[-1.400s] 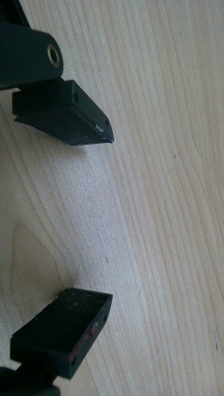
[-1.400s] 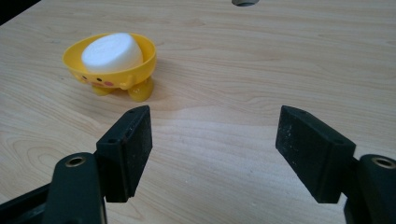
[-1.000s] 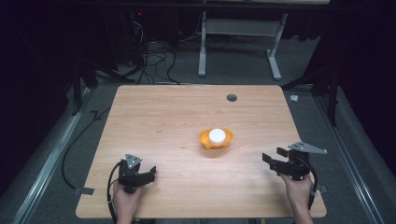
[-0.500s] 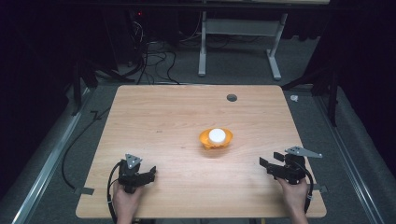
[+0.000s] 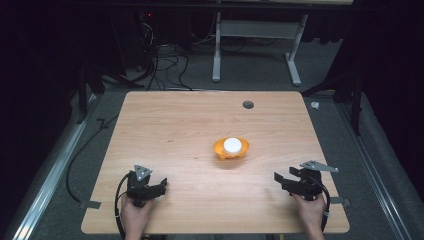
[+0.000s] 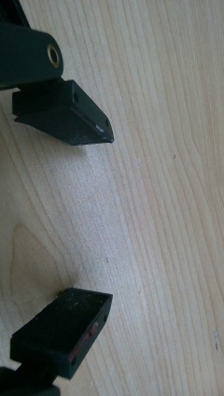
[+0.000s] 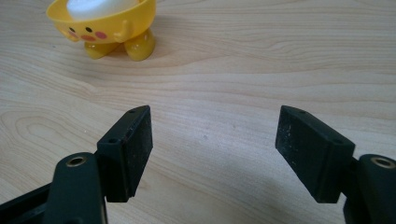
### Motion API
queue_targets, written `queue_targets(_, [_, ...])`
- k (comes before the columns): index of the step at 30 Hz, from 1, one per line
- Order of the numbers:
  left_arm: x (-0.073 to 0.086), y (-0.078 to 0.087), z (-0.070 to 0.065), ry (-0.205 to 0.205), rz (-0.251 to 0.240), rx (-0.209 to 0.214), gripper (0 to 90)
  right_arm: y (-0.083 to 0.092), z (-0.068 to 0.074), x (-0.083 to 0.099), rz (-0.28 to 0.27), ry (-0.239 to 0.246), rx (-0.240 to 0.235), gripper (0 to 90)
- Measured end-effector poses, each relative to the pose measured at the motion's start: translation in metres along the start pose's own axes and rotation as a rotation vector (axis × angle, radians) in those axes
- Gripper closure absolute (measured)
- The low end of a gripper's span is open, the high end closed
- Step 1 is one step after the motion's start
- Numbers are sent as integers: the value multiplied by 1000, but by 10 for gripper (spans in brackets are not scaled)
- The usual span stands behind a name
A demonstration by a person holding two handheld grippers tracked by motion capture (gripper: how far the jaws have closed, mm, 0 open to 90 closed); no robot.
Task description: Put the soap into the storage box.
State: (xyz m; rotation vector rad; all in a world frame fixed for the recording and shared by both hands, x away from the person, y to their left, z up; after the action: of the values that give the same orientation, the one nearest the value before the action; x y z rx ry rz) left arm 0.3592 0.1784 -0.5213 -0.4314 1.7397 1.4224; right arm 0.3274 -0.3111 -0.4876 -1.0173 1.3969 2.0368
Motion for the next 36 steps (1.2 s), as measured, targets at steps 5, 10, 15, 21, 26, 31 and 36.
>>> queue_targets(5, [0,0,0,0,1,1,194,-4,0,5,9,5,4,283])
queue_targets(10, [0,0,0,1,0,0,194,-7,2,8,20,17,8,283])
queue_targets(15, [0,0,0,1,1,2,195,-10,3,11,30,23,11,283])
queue_targets(21, [0,0,0,1,1,2,195,-15,5,17,46,38,21,284])
queue_targets(26, [0,0,0,1,1,2,195,-17,8,19,58,67,43,283])
queue_targets(31, [0,0,0,2,1,2,195,-20,11,21,66,88,59,282])
queue_targets(36, [0,0,0,4,-3,2,195,-21,12,22,63,112,68,280])
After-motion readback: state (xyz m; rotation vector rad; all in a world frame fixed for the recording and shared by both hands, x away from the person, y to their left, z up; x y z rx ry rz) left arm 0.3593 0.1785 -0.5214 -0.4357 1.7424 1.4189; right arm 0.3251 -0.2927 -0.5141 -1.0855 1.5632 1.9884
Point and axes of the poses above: each handheld gripper's, and its own axes: y roughly backward along the jaws, x roughly out of its underside, z roughly to its left, the point moved 2 cm from there along -y, roughly forward along the jaws, and after that the axes turned 3 degrees about -z, right-handed, at the moved point
